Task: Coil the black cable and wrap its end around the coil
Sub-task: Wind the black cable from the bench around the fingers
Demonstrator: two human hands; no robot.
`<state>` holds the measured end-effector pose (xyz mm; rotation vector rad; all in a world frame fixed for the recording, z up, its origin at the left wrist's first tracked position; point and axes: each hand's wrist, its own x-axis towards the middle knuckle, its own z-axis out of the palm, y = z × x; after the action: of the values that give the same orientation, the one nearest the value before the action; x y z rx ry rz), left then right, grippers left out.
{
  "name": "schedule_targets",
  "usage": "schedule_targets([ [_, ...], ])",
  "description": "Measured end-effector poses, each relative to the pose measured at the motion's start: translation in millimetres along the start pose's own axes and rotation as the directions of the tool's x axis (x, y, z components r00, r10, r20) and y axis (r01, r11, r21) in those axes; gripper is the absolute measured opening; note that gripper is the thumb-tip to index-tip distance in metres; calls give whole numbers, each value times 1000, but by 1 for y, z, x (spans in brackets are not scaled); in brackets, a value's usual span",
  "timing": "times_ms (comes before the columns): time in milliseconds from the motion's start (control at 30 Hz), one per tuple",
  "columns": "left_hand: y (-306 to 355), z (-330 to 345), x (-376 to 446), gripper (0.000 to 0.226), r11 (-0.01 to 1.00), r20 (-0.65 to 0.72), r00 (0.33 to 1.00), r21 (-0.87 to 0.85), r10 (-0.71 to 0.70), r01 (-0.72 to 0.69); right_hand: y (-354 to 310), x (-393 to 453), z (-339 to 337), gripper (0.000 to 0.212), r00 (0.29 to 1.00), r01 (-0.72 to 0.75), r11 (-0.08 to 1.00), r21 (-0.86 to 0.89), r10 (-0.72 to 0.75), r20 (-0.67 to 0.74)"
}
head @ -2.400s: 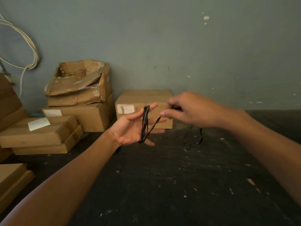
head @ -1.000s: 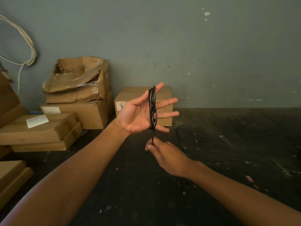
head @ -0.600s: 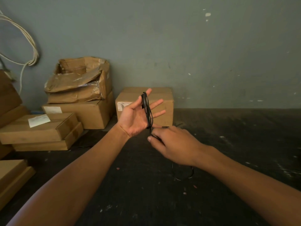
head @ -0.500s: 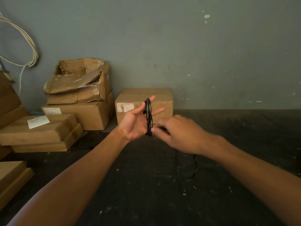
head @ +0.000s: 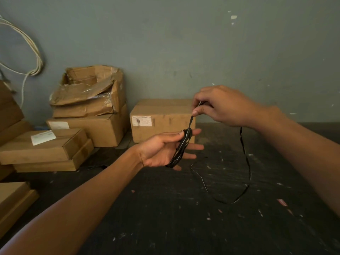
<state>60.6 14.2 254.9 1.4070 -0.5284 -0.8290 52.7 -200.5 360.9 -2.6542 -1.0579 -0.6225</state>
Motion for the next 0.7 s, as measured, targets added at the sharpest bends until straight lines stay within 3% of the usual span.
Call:
schedule_targets([
  [233, 10, 7, -3, 48, 1000, 123, 992, -20, 10, -8, 26, -8, 30, 13, 997, -75, 962, 263, 70, 27],
  [433, 23, 16, -3, 54, 983, 269, 954, -157, 134, -94, 32, -30, 80, 20, 993, -120, 861, 494, 109, 52],
  [533, 34, 17, -1, 52, 977, 254, 952, -166, 172, -132, 14, -44, 113, 30, 997, -81, 817, 571, 77, 31],
  [700, 34, 17, 0, 50, 948, 253, 933, -255, 256, -191, -17, -56, 152, 24, 990, -137, 676, 724, 114, 81],
])
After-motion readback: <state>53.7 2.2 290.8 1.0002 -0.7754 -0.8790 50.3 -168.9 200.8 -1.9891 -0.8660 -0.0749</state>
